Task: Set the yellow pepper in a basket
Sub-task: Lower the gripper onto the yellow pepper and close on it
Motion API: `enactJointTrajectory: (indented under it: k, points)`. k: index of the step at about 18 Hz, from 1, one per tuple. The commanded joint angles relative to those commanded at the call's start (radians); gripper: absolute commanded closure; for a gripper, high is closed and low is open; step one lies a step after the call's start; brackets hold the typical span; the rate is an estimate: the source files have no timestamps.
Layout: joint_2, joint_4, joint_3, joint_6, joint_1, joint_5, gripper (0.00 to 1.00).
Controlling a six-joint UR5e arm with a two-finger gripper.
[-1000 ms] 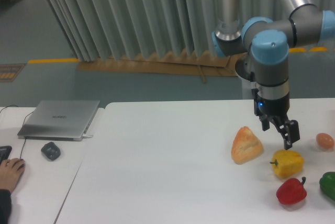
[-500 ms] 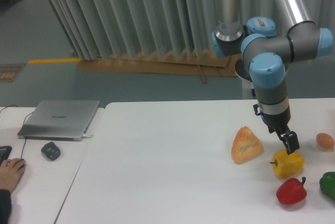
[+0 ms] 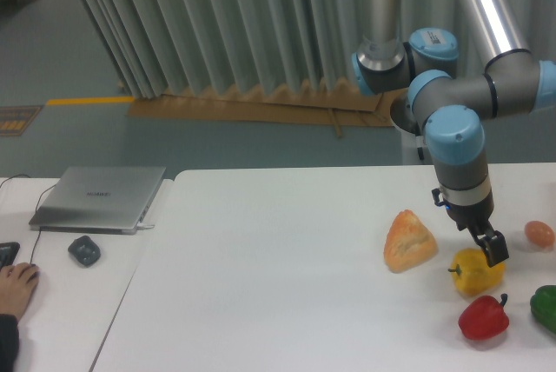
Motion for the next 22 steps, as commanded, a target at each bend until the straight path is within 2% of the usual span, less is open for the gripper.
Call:
enactJointTrajectory:
  k: [6,14,15,17,18,20,21,22]
  points:
    - [-0.046,0.011,0.015,-0.006,-0.009,0.002,0.00]
    - [-0.051,0.015,0.014,-0.008,-0.020,0.000,0.02]
    - [-0.052,0.014,0.014,-0.011,-0.020,0.002,0.12]
    - [-0.052,0.015,0.015,-0.009,-0.020,0.002,0.17]
    - [-0.052,0.014,0.015,-0.009,-0.020,0.002,0.24]
    - [-0.052,0.014,0.015,-0.006,-0.020,0.002,0.27]
    - [-0.052,0.014,0.015,-0.008,-0.020,0.002,0.45]
    - [-0.051,0.014,0.015,-0.009,-0.020,0.002,0.45]
